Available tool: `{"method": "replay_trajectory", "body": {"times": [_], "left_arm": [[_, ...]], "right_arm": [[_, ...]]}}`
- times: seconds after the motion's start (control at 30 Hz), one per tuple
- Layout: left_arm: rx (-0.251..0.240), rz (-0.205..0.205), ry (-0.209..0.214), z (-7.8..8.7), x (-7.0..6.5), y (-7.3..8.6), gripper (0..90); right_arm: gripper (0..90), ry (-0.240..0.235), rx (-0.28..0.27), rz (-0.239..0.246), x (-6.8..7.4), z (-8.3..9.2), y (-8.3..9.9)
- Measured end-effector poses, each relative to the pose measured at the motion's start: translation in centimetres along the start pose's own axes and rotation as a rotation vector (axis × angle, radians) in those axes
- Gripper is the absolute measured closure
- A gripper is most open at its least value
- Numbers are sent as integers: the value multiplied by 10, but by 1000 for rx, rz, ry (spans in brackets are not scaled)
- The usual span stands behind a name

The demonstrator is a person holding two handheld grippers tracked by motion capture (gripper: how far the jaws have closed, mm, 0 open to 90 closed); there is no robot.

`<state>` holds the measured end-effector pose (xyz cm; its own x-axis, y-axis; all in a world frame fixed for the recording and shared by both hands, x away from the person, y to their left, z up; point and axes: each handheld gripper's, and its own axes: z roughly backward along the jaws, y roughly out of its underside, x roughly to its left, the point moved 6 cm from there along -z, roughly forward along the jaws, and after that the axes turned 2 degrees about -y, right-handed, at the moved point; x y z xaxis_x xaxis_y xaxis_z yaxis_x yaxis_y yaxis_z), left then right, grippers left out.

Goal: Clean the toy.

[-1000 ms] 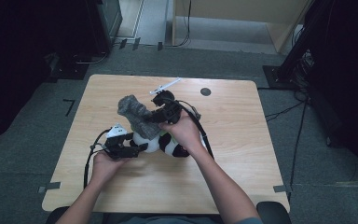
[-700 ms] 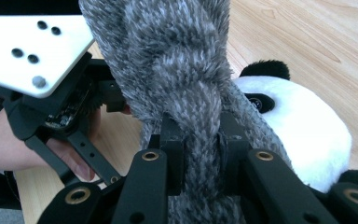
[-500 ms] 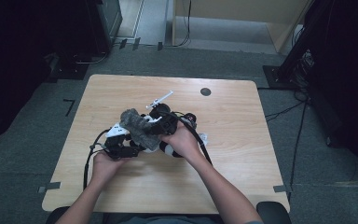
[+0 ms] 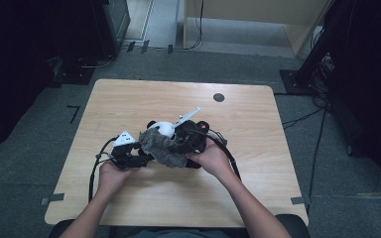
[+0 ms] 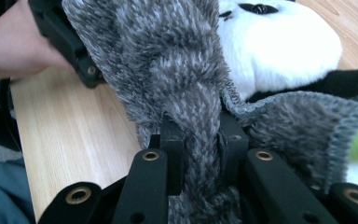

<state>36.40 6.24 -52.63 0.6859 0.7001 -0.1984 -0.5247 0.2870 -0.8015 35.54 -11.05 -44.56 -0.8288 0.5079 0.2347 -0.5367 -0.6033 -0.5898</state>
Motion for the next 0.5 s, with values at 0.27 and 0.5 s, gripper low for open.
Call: {"method": "replay_trajectory", "body": {"times": [0.27, 0.5], "left_arm": [[-4, -1, 2, 0, 0, 0, 255], [-6, 2, 3, -1, 0, 0, 255]], "right_arm": [[766, 19, -9, 23, -2, 17, 12], [767, 29, -28, 16, -3, 28, 14]]}}
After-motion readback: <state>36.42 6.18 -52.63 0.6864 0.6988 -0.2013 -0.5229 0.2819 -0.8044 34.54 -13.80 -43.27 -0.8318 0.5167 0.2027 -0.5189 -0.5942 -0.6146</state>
